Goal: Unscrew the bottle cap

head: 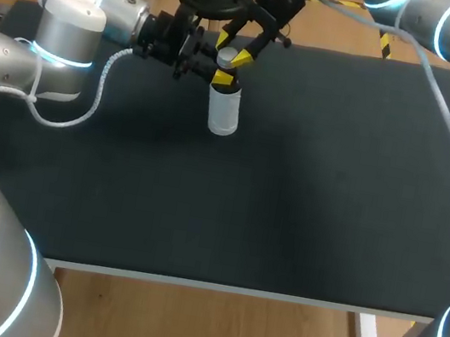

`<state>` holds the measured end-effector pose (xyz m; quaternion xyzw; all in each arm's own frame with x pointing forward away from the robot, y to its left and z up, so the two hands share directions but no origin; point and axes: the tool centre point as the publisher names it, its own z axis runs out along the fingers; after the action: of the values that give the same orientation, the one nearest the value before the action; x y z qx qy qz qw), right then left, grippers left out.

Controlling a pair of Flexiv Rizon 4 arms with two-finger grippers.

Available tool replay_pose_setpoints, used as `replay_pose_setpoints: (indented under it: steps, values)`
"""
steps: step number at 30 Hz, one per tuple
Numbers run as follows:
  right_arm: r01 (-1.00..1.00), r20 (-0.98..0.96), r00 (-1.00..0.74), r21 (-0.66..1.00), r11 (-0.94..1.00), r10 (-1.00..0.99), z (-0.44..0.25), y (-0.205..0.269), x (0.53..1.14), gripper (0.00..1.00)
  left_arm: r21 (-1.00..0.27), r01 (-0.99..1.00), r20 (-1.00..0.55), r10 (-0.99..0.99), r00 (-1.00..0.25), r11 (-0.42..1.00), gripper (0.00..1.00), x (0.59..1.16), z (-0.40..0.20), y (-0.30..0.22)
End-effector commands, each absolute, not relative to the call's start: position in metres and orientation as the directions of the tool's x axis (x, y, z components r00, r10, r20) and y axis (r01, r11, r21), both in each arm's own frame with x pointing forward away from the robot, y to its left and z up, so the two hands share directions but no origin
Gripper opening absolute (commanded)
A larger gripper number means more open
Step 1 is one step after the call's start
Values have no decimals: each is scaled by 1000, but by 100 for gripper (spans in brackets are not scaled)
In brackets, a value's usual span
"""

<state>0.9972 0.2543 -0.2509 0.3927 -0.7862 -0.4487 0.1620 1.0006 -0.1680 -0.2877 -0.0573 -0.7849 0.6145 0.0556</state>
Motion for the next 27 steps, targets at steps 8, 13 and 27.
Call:
replay_pose_setpoints:
  steps: [8,13,27]
  values:
    - [-430,33,-633,816,386,-774,-240,255,1002,100,-971,21,18,160,-987,239,0,1001,-289,-171]
    - [-407,-12,-752,794,451,-659,-238,250,998,100,-971,21,18,160,-987,239,0,1001,-289,-171]
    - [-289,-97,-931,786,547,-353,-240,248,997,100,-971,21,18,160,-987,239,0,1001,-289,-171]
